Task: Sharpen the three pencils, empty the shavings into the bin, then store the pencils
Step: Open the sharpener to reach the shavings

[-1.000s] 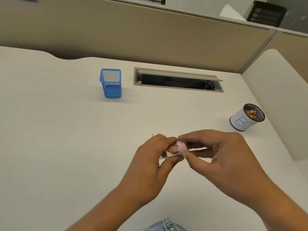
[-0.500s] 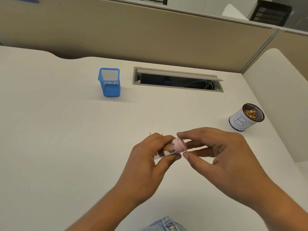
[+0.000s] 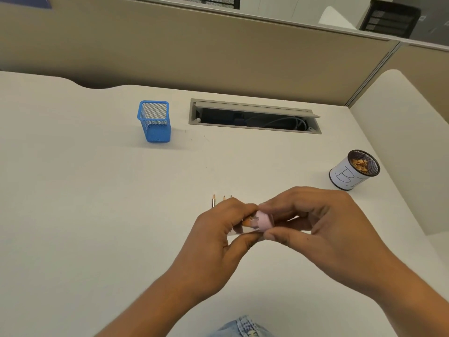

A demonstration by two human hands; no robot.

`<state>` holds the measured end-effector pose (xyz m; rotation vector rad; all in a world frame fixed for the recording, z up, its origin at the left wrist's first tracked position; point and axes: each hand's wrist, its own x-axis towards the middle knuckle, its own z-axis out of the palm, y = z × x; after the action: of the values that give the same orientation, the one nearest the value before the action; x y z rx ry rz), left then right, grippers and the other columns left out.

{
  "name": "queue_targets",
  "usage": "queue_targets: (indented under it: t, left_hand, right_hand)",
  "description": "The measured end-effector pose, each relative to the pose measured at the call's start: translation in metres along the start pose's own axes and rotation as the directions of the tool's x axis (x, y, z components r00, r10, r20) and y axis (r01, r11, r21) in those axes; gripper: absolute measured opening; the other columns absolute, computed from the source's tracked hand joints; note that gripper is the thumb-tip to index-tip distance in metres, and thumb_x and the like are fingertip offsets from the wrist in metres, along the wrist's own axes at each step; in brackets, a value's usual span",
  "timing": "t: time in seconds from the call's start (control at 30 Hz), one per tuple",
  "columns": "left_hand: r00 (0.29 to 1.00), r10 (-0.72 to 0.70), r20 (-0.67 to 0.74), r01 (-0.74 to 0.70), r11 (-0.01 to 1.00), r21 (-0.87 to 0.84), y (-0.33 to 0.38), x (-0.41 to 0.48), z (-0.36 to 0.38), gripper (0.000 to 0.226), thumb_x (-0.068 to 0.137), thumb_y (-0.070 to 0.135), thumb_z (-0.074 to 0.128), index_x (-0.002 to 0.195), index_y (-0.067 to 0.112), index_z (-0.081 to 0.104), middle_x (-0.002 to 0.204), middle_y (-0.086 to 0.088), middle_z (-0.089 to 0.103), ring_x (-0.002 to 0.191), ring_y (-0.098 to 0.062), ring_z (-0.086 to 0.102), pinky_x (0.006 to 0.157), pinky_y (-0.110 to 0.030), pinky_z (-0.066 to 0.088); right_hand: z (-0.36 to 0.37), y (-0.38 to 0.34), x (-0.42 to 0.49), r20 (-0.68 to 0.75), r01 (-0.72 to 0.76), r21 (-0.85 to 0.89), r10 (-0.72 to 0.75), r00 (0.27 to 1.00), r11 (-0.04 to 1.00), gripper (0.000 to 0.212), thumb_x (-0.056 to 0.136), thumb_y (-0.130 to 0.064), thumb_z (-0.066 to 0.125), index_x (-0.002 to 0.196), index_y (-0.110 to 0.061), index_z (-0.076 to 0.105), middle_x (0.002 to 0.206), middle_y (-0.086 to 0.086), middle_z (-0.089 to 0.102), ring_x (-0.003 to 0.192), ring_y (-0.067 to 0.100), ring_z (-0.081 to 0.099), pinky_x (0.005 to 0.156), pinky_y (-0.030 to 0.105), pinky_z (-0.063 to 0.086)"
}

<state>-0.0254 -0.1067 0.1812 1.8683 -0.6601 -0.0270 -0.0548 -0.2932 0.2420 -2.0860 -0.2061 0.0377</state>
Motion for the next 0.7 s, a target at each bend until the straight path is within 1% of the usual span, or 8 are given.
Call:
queue_targets:
  t: [0.2, 0.3, 0.4, 0.47, 0.53, 0.57, 0.63, 0.7]
  left_hand:
    - [1.000, 0.007, -0.003, -0.007, 1.000, 0.026, 0.001, 0.003, -0.004, 0.023, 0.087, 0.018, 0.067, 0.110, 0.022, 0.069, 0.083, 0.027, 0.054, 0.077, 0.000, 0.054, 0.068, -0.002, 0.035]
    - [1.000, -0.009, 0.002, 0.009, 0.999, 0.034, 0.003, 0.006, -0.007, 0.020, 0.088, 0.023, 0.068, 0.108, 0.025, 0.068, 0.082, 0.022, 0.056, 0.077, -0.003, 0.055, 0.068, -0.004, 0.036]
    - [0.998, -0.034, 0.057, 0.034, 0.999, 0.001, 0.003, 0.003, -0.010, 0.027, 0.088, 0.032, 0.067, 0.114, 0.027, 0.066, 0.088, 0.019, 0.059, 0.081, -0.008, 0.057, 0.068, -0.013, 0.044]
    - [0.997, -0.039, 0.065, 0.029, 0.989, 0.145, 0.004, 0.000, -0.011, 0.036, 0.085, 0.046, 0.063, 0.118, 0.034, 0.056, 0.097, 0.020, 0.059, 0.083, -0.006, 0.056, 0.064, -0.017, 0.047]
    - [0.999, -0.028, 0.038, 0.013, 0.941, 0.338, 0.008, -0.001, -0.008, 0.029, 0.080, 0.051, 0.057, 0.105, 0.037, 0.052, 0.089, 0.020, 0.057, 0.073, -0.003, 0.048, 0.056, -0.011, 0.037]
    - [0.999, -0.038, 0.025, 0.026, 0.927, 0.374, 0.011, -0.001, -0.007, 0.022, 0.077, 0.048, 0.055, 0.094, 0.035, 0.050, 0.080, 0.019, 0.054, 0.067, -0.005, 0.044, 0.053, -0.012, 0.033]
    - [0.995, -0.096, 0.001, 0.088, 0.920, 0.382, 0.014, 0.001, -0.004, 0.012, 0.073, 0.041, 0.054, 0.081, 0.033, 0.050, 0.066, 0.016, 0.052, 0.058, -0.008, 0.046, 0.047, -0.018, 0.034]
    - [0.988, -0.153, 0.001, 0.141, 0.911, 0.388, 0.013, 0.001, -0.003, 0.013, 0.069, 0.038, 0.055, 0.081, 0.032, 0.060, 0.063, 0.014, 0.059, 0.057, -0.009, 0.053, 0.046, -0.022, 0.039]
  right_hand:
    - [0.002, -0.003, 0.003, -0.017, 0.034, 0.013, -0.034, 0.999, 0.999, 0.017, 0.081, -0.020, 0.081, 0.097, -0.025, 0.079, 0.096, -0.006, 0.074, 0.087, 0.018, 0.075, 0.073, 0.025, 0.062]
    - [0.001, -0.007, 0.004, -0.020, 0.057, 0.012, -0.057, 0.998, 0.998, 0.017, 0.084, -0.022, 0.076, 0.101, -0.027, 0.077, 0.098, -0.008, 0.074, 0.088, 0.015, 0.075, 0.074, 0.023, 0.061]
    - [0.002, -0.009, 0.004, 0.002, 0.084, -0.047, -0.084, 0.996, 0.995, 0.018, 0.084, -0.021, 0.077, 0.102, -0.025, 0.077, 0.096, -0.008, 0.074, 0.087, 0.016, 0.074, 0.071, 0.022, 0.061]
    - [0.003, -0.007, 0.005, -0.021, 0.072, -0.092, -0.074, 0.997, 0.993, 0.018, 0.080, -0.020, 0.081, 0.097, -0.024, 0.078, 0.089, -0.010, 0.074, 0.080, 0.014, 0.074, 0.067, 0.022, 0.061]
    - [0.007, -0.007, 0.005, -0.041, 0.064, -0.108, -0.069, 0.997, 0.992, 0.014, 0.078, -0.022, 0.080, 0.091, -0.026, 0.078, 0.081, -0.011, 0.074, 0.073, 0.013, 0.073, 0.061, 0.021, 0.060]
    - [0.010, -0.007, 0.004, -0.038, 0.078, -0.118, -0.083, 0.996, 0.990, 0.014, 0.077, -0.023, 0.080, 0.090, -0.026, 0.077, 0.080, -0.011, 0.074, 0.072, 0.013, 0.072, 0.060, 0.020, 0.059]
    - [0.014, -0.010, 0.004, -0.003, 0.140, -0.168, -0.142, 0.990, 0.976, 0.022, 0.075, -0.021, 0.082, 0.097, -0.024, 0.075, 0.085, -0.013, 0.072, 0.075, 0.010, 0.071, 0.062, 0.015, 0.057]
    - [0.016, -0.011, 0.004, 0.049, 0.208, -0.191, -0.202, 0.978, 0.959, 0.029, 0.076, -0.020, 0.085, 0.103, -0.022, 0.074, 0.091, -0.013, 0.070, 0.082, 0.011, 0.070, 0.065, 0.015, 0.057]
